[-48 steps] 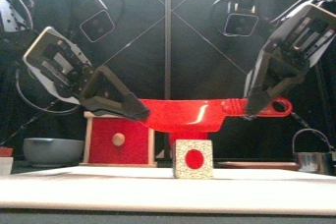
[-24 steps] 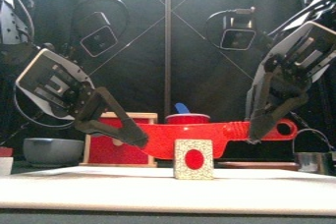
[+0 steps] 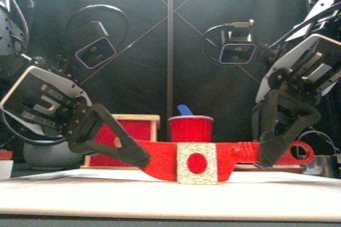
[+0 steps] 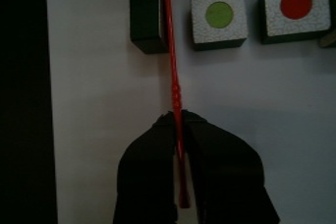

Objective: Cut the sushi into 4 pieces with the knife
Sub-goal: Cut the sushi into 4 pieces

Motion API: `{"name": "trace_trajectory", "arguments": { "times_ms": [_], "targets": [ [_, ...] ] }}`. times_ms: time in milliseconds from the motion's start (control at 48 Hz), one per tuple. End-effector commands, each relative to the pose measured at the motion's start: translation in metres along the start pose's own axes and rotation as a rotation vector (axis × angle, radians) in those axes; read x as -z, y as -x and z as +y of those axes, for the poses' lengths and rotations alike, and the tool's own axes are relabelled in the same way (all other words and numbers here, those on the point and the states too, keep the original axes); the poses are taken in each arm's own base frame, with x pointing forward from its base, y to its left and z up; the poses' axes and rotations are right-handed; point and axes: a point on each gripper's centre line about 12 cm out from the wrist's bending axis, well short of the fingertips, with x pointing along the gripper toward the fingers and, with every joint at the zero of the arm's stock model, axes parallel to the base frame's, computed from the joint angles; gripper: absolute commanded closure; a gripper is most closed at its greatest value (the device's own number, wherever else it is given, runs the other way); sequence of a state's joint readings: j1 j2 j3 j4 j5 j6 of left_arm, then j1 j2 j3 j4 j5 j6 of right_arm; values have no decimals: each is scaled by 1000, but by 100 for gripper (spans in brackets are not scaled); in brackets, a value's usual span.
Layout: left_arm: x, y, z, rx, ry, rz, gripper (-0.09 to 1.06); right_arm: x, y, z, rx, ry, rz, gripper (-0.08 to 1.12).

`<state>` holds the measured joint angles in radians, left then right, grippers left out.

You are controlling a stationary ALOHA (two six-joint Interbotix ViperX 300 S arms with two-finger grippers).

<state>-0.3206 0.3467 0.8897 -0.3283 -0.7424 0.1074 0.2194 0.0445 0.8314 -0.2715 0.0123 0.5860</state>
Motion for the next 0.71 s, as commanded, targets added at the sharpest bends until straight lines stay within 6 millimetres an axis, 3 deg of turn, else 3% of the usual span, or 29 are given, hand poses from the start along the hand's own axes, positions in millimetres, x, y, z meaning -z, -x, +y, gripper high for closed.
{"name": "trace_trajectory", "arguments": {
  "times_ms": [21, 208, 417, 542, 708],
  "targets": [
    [-11, -4, -6, 25, -19, -13, 90, -8, 5, 4, -1, -2, -12, 103],
    [-50, 5, -10, 65, -77, -125, 83, -23, 36, 6, 11, 9, -53, 103],
    [-89, 27, -9, 73, -63, -233, 47, -21, 65, 2, 47, -1, -37, 103],
    [-97, 38, 5, 43, -31, -257, 26, -13, 85, -4, 72, -8, -24, 103],
    [-91, 53, 20, -4, 11, -249, 21, 2, 114, -10, 83, -48, -19, 102]
  ]
}}
